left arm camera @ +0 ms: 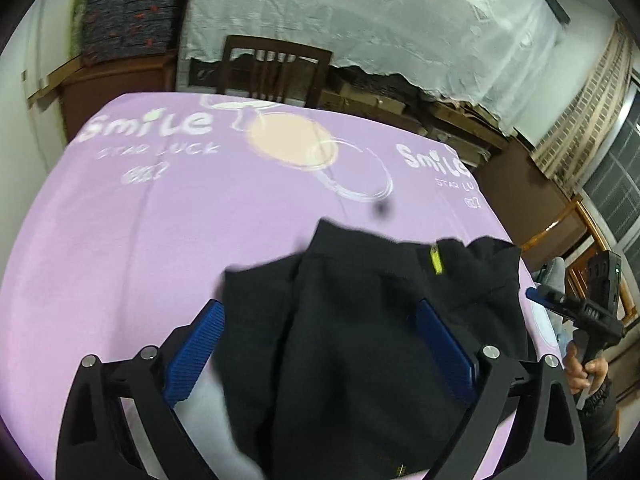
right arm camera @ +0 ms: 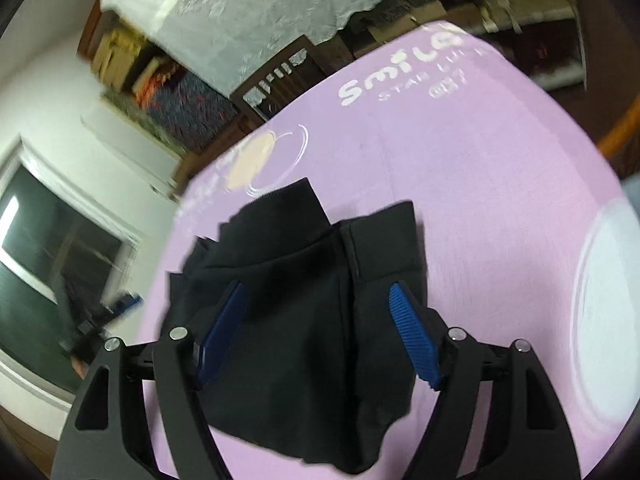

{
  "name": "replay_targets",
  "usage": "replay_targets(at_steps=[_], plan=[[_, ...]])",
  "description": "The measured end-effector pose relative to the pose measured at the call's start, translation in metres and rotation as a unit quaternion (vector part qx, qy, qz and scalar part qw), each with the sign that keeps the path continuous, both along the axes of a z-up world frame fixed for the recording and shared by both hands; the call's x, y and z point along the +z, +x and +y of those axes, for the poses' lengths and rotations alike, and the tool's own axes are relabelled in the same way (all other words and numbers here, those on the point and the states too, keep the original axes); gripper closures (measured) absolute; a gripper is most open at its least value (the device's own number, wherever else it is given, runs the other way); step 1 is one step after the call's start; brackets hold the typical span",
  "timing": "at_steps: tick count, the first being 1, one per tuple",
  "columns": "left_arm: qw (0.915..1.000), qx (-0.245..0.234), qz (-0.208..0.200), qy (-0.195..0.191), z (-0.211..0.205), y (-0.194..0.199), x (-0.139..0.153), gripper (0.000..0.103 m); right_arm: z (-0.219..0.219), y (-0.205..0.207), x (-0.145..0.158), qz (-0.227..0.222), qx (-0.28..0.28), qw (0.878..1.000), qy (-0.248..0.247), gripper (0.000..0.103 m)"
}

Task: Fold large clothes
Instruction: 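Lift the hem and cuff with both grippers and fold toward the hood, then lay the folded hem onto the hood and open both grippers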

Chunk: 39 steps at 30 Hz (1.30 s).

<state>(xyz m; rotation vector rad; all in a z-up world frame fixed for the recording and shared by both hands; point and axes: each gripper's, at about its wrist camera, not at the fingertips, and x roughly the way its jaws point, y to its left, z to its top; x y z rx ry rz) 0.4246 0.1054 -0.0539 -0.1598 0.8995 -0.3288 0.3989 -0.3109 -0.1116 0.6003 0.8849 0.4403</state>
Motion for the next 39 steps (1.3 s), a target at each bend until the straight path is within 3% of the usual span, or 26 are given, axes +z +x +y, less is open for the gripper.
replay_targets(at_steps=[4,8,11,14,17,18,20,21,27,30,32,34,36,37,39], plan=[[0.9994,-0.021,0.029,-0.004,-0.020,0.042,-0.021,0.006,0.029,0.019,0.001,-0.030,0.035,0.997,-0.054,0.030],[0.9976,-0.030,0.063,-0.002,-0.030,0.072,-0.050,0.006,0.045,0.043,-0.001,-0.051,0.044,0.995,-0.074,0.030],[0.9966,-0.033,0.071,-0.026,-0.025,0.078,-0.062,0.009,0.047,0.057,-0.008,-0.052,0.046,0.995,-0.075,0.030],[0.9966,-0.040,0.057,-0.042,-0.022,0.074,-0.062,0.032,0.052,0.071,-0.019,-0.044,0.058,0.996,-0.059,0.030],[0.9981,-0.037,0.038,-0.033,-0.025,0.068,-0.058,0.065,0.055,0.075,-0.023,-0.048,0.062,0.995,-0.062,0.033],[0.9982,-0.035,0.035,-0.033,-0.025,0.065,-0.057,0.081,0.056,0.075,-0.024,-0.050,0.063,0.995,-0.061,0.054],[0.9993,-0.017,0.024,-0.023,-0.024,0.060,-0.050,0.089,0.059,0.075,-0.026,-0.040,0.071,0.995,-0.053,0.089],[0.9997,-0.008,0.013,-0.020,-0.023,0.056,-0.042,0.091,0.059,0.074,-0.024,-0.039,0.062,0.996,-0.060,0.092],[0.9981,0.032,-0.053,-0.006,-0.010,0.034,0.009,0.092,0.049,0.049,0.035,-0.104,0.002,0.991,-0.081,0.094],[0.9966,0.045,-0.054,0.043,-0.022,0.042,-0.002,0.092,0.052,0.051,0.051,-0.116,-0.012,0.988,-0.102,0.094],[0.9940,0.051,-0.032,0.091,-0.030,0.055,-0.028,0.091,0.062,0.064,0.039,-0.089,-0.028,0.987,-0.133,0.094],[0.9922,0.055,0.015,0.111,-0.034,0.069,-0.067,0.090,0.069,0.082,0.011,-0.039,-0.039,0.986,-0.157,0.094],[0.9912,0.060,-0.001,0.118,-0.035,0.068,-0.063,0.089,0.073,0.098,-0.024,0.018,-0.034,0.987,-0.157,0.093],[0.9893,0.066,-0.010,0.130,-0.036,0.066,-0.060,0.080,0.076,0.103,-0.037,0.030,-0.035,0.986,-0.160,0.093],[0.9856,0.075,0.000,0.151,-0.038,0.068,-0.062,0.072,0.082,0.102,-0.037,0.016,-0.036,0.982,-0.186,0.092]])
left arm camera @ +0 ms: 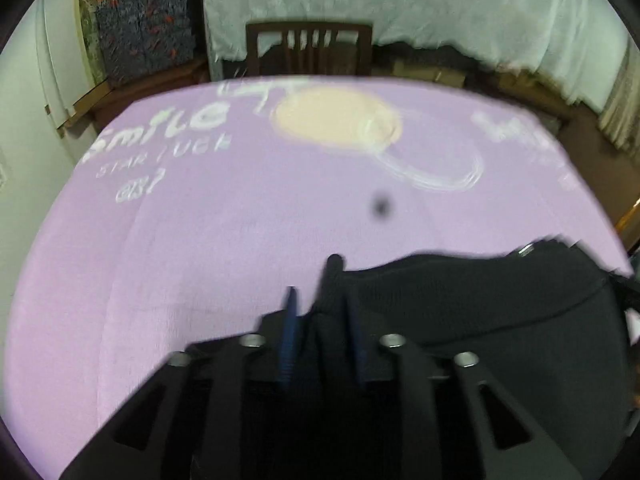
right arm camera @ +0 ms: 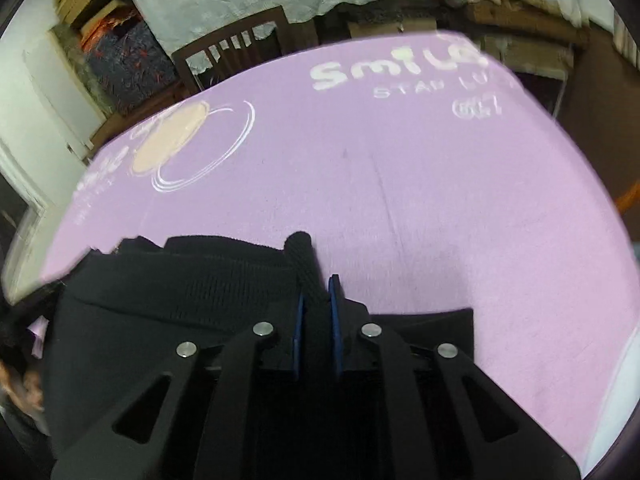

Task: Fold large clothes
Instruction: 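Lay the folded hem onto the hood and open both grippers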

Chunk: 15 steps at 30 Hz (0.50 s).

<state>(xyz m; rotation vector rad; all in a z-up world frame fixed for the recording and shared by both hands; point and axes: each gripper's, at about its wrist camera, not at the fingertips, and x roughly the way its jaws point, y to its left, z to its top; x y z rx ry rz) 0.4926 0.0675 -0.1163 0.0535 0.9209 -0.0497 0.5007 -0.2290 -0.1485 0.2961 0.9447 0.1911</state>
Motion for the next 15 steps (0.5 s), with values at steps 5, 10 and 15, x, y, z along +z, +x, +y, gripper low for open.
replay_targets(at_steps=[5,10,15], plan=[[0.9995,0.020,0.002,-0.026,0.018,-0.011,0.010,0.051,-0.004,0.002,0.000,0.002,-0.013,1.000,-0.010,0.066],[0.9987,-0.006,-0.039,-0.032,0.010,-0.049,0.056,0.040,-0.043,-0.015,0.022,0.003,-0.054,0.995,0.081,0.054],[0.9957,-0.054,-0.071,-0.027,-0.036,-0.089,0.086,0.028,-0.033,-0.056,0.072,-0.045,-0.032,0.994,0.093,0.053]])
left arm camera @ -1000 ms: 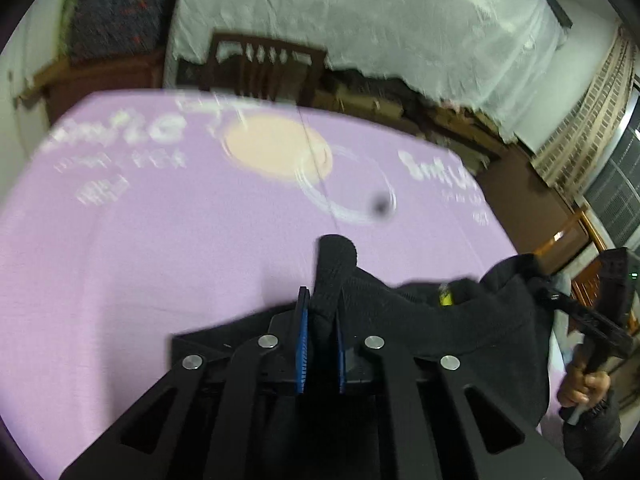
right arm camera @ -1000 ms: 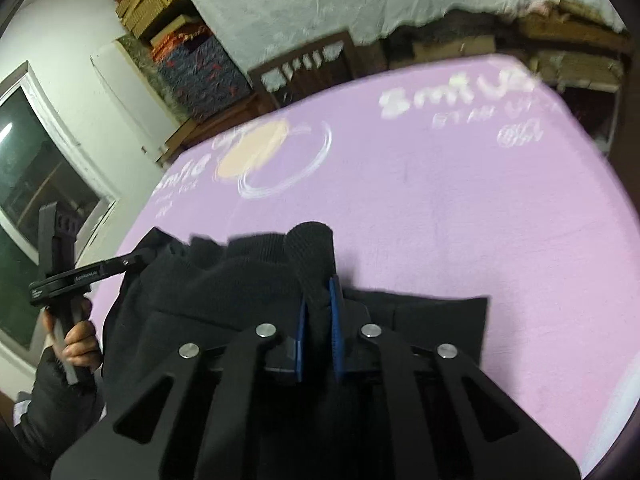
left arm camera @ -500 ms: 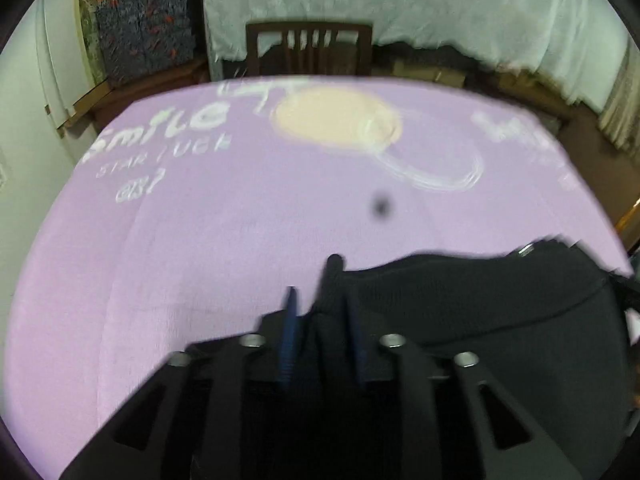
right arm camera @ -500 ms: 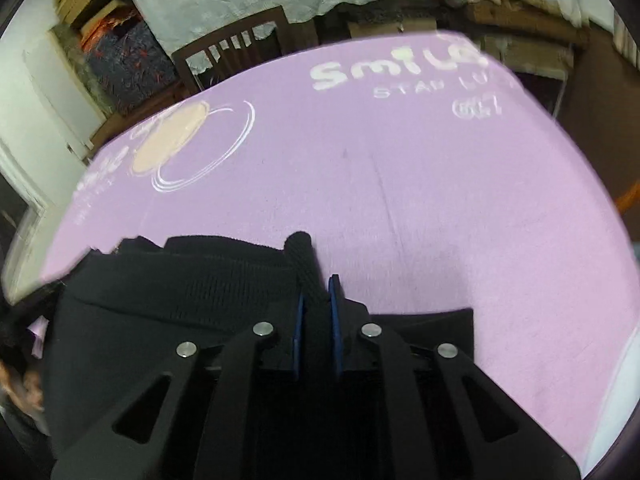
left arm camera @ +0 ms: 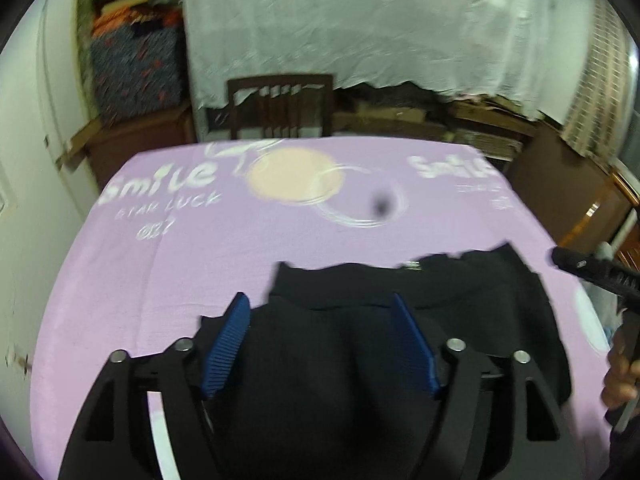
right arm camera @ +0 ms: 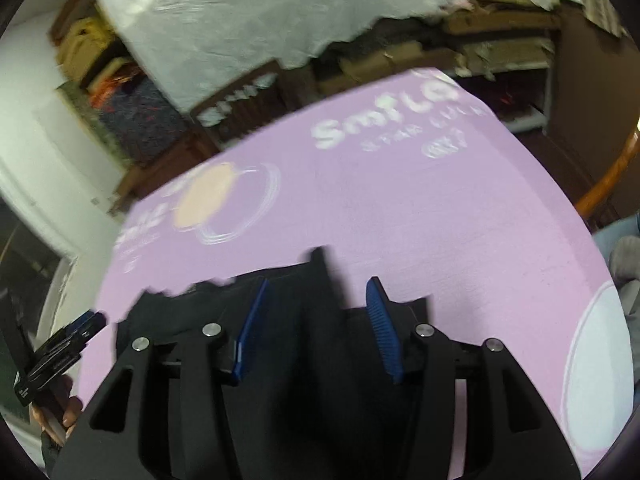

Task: Fold large clothes
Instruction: 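Lay the folded hem onto the hood and open both grippers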

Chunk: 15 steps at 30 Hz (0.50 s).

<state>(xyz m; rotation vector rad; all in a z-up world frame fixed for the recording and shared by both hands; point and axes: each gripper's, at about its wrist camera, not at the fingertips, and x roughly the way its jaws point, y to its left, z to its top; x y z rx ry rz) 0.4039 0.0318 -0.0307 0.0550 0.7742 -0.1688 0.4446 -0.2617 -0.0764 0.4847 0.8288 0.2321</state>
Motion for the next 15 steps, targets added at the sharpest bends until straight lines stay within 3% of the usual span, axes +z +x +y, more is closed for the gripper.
replay_targets(at_steps=[6,8,11,13,15], plan=[[0.9991,-0.019,0.007,0.037,-0.045,-0.018,-0.022,0.024,0.077,-0.042,0.025,-0.029,0.084,0.995,-0.041,0.053],[0.9986,-0.010,0.032,0.042,-0.045,-0.014,-0.042,0.024,0.098,-0.048,0.018,-0.021,0.099,0.993,-0.056,0.053],[0.9939,-0.003,0.100,0.046,-0.038,0.002,-0.085,0.022,0.116,-0.044,-0.005,0.011,0.103,0.992,-0.076,0.053],[0.9961,-0.003,0.080,0.036,-0.033,0.000,-0.091,0.012,0.121,-0.037,-0.029,0.047,0.112,0.990,-0.074,0.052],[0.9967,-0.003,0.074,0.035,-0.033,0.002,-0.093,0.010,0.130,-0.039,-0.037,0.026,0.124,0.987,-0.103,0.051]])
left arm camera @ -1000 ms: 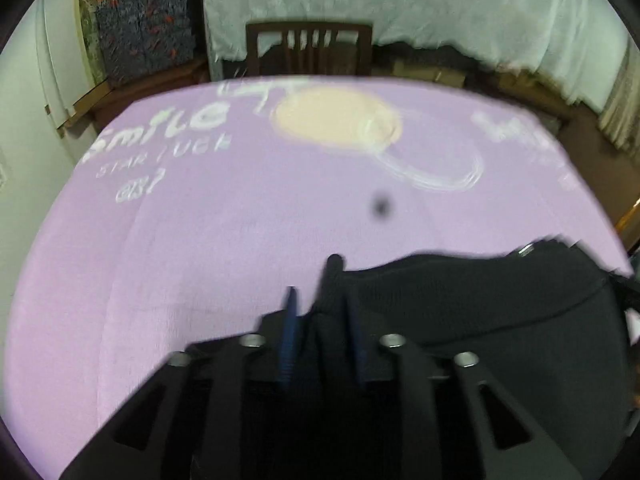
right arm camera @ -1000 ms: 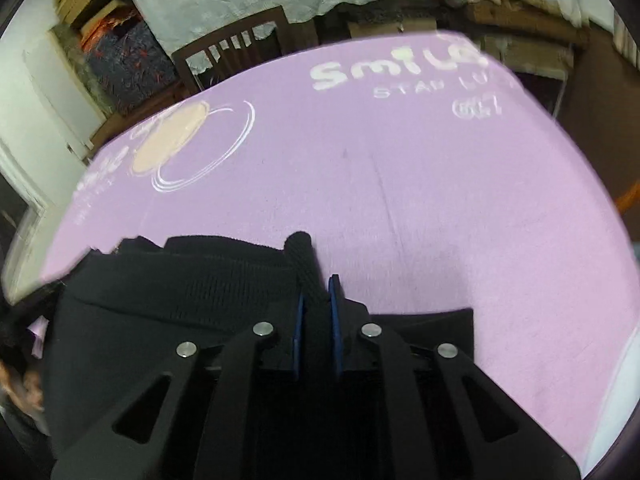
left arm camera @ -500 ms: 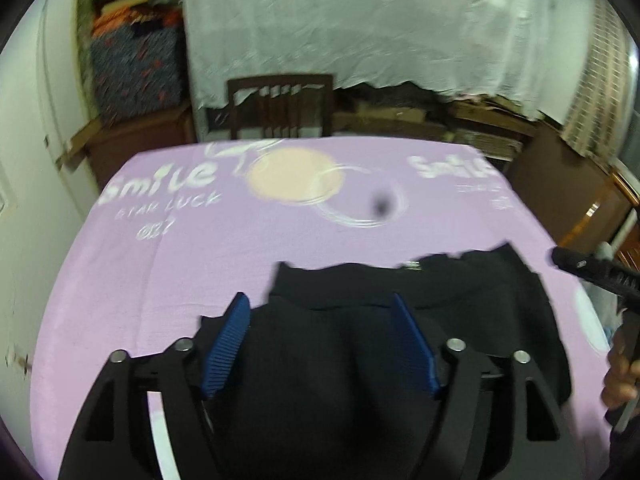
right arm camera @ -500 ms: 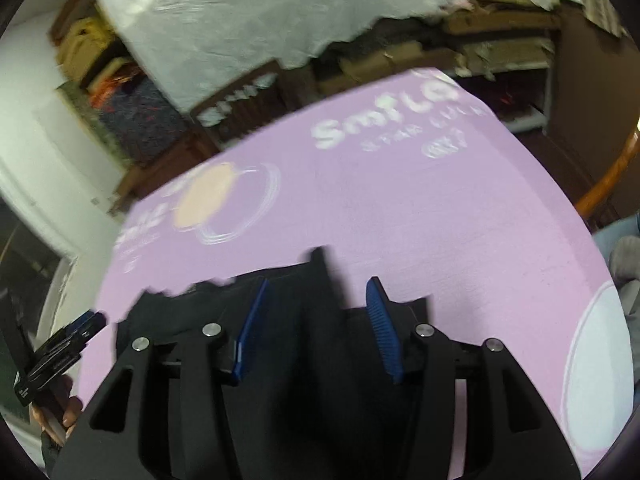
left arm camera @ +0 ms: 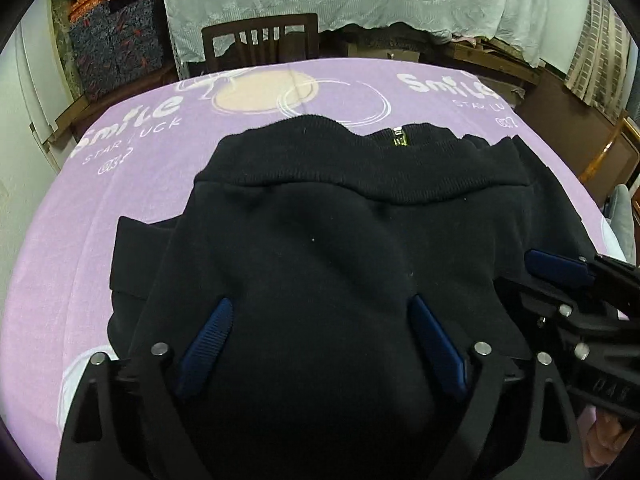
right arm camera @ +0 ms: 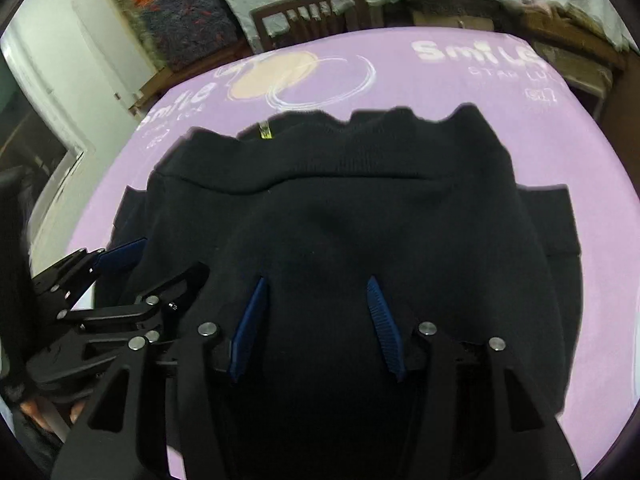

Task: Fold large clothes
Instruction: 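Lay the folded hem onto the hood and open both grippers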

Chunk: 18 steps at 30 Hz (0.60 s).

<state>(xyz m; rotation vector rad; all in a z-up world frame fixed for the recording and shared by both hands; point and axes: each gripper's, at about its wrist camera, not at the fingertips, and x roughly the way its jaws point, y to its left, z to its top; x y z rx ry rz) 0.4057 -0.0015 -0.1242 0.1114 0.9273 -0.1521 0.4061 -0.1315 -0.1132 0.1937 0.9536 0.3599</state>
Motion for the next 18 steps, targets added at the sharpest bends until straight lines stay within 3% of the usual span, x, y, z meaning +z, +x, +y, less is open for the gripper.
replay_targets(at_steps=[4,7,10,14,18], plan=[[0.9999,0.008,-0.002,0.008,-0.004,0.002,-0.002,0.006,0.008,-0.006,-0.001,-0.020,-0.003,0.999,-0.028,0.050],[0.9995,0.022,0.022,0.008,-0.001,0.005,0.006,0.009,0.007,0.000,0.000,-0.004,-0.001,1.000,-0.027,0.050],[0.9994,0.013,0.026,-0.017,0.006,-0.011,0.024,0.011,0.001,0.002,0.007,0.019,-0.007,0.999,-0.028,0.050],[0.9998,-0.002,0.005,-0.021,0.012,-0.046,0.042,0.011,-0.002,-0.029,0.037,-0.017,0.002,1.000,-0.019,0.050],[0.9996,-0.015,0.011,-0.022,0.013,-0.075,0.034,0.011,-0.001,-0.066,0.049,-0.040,0.013,0.999,-0.013,0.047]])
